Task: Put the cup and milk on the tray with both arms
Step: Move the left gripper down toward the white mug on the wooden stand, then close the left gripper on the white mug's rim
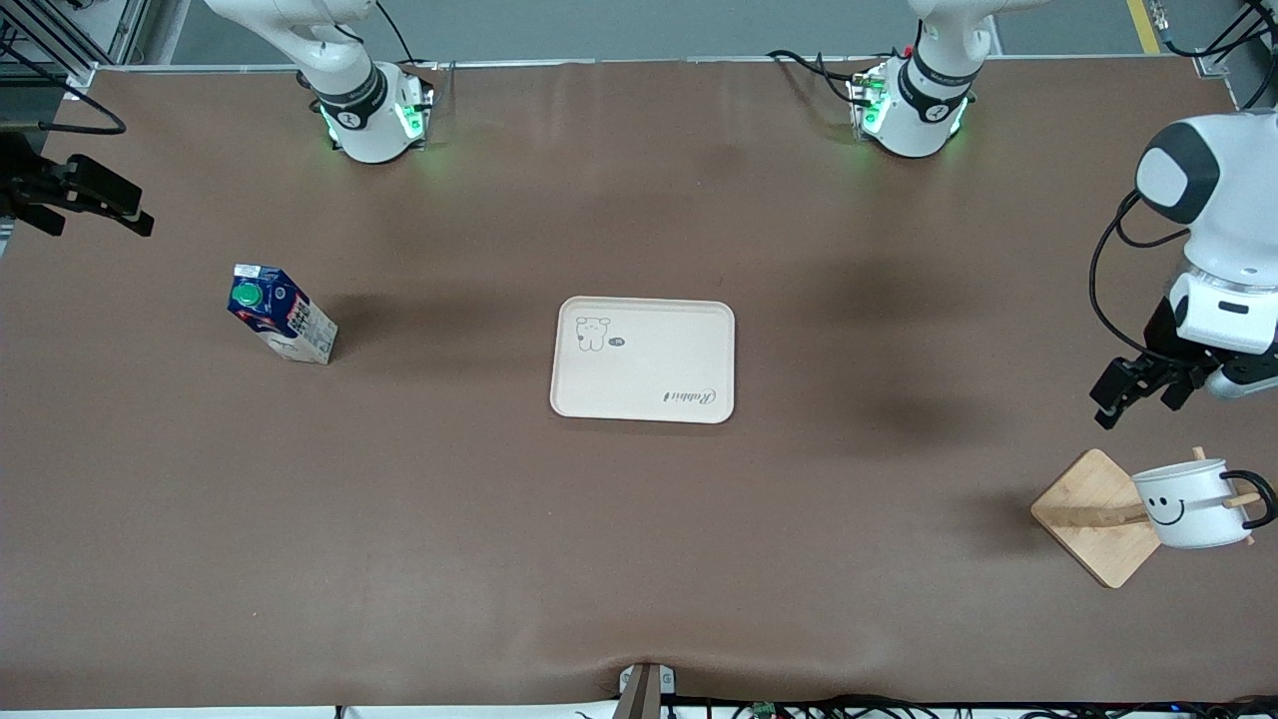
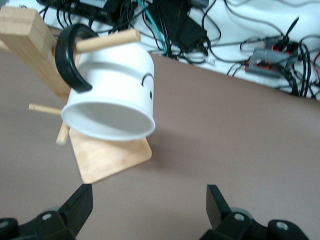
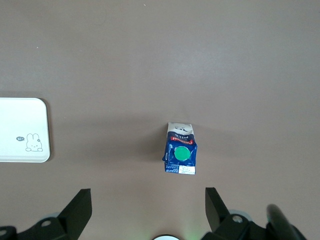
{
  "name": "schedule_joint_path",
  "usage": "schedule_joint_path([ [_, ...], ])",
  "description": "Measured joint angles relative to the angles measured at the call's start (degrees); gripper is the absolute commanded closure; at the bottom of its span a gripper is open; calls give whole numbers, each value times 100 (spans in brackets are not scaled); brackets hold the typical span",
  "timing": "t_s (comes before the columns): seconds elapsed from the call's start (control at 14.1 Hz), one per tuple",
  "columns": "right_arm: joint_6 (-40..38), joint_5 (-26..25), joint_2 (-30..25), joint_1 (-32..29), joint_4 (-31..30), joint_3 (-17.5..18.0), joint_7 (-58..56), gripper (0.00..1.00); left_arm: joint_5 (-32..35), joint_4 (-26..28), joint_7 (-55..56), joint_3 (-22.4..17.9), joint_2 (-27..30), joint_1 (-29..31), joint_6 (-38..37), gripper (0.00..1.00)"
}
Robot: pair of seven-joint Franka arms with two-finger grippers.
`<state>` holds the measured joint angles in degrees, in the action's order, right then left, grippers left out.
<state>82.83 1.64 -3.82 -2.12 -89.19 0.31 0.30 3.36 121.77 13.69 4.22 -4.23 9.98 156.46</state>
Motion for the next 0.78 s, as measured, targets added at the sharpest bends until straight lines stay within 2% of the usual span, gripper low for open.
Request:
schedule_joint_path([
  [0.36,1,0,0,-3,0,-2,0,0,0,8,12,1,-595,129,1204,0],
  [0.5,1,0,0,-3,0,-2,0,0,0,-13,14,3,-773,129,1469,6],
  [0.64,2,0,0,-3,0,-2,0,0,0,-62,15,3,-876,129,1598,18],
  [0.78,3,0,0,-3,0,-1,0,0,0,-113,15,4,-927,129,1653,22],
])
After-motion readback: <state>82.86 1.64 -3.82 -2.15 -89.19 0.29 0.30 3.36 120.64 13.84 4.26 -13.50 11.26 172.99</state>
